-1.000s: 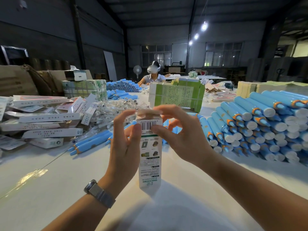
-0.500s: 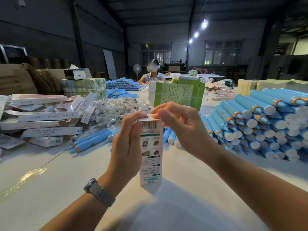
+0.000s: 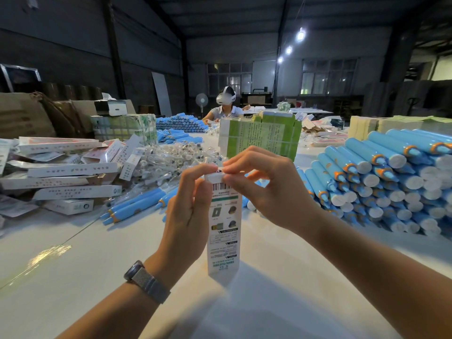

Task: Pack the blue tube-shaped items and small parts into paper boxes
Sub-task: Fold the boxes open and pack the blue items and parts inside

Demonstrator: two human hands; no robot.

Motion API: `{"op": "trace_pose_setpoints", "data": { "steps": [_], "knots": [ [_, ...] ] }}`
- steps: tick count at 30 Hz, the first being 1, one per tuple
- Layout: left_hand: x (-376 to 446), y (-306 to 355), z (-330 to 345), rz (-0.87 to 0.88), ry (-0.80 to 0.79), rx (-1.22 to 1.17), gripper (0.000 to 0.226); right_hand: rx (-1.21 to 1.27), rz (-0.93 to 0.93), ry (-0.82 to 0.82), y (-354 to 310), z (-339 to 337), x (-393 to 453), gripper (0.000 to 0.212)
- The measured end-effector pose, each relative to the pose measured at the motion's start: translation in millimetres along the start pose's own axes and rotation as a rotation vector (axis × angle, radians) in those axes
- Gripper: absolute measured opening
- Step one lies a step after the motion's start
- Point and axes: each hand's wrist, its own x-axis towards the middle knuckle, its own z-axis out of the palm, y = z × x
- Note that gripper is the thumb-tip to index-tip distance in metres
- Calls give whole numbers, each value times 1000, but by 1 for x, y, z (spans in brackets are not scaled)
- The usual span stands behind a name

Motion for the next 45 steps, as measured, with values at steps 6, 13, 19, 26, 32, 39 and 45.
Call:
{"op": "trace_pose_setpoints", "data": {
  "steps": [6,13,19,26,32,39,45],
  "knots": [
    [-2,1,1,1,4,80,21,126,81,-34,-3,-3,1,9],
    [-2,4,0,-1,-29,76,23,150,99,-72,-6,-6,3,12],
    [-1,2,1,27,-30,115,22,-25,-32,-63,-8,-5,3,4],
    [-2,0,2,18,-35,115,23,-16,-4,-23,-13,-2,4,4],
    [-2,1,2,32,-54,122,30,83,77,-39,-15,-6,8,4],
    [-1,2,0,68,-97,116,30,108,125,-108,-19,-14,13,7],
    [-1,2,1,85,-82,110,28,167,159,-164,-15,-20,15,11]
  ]
}}
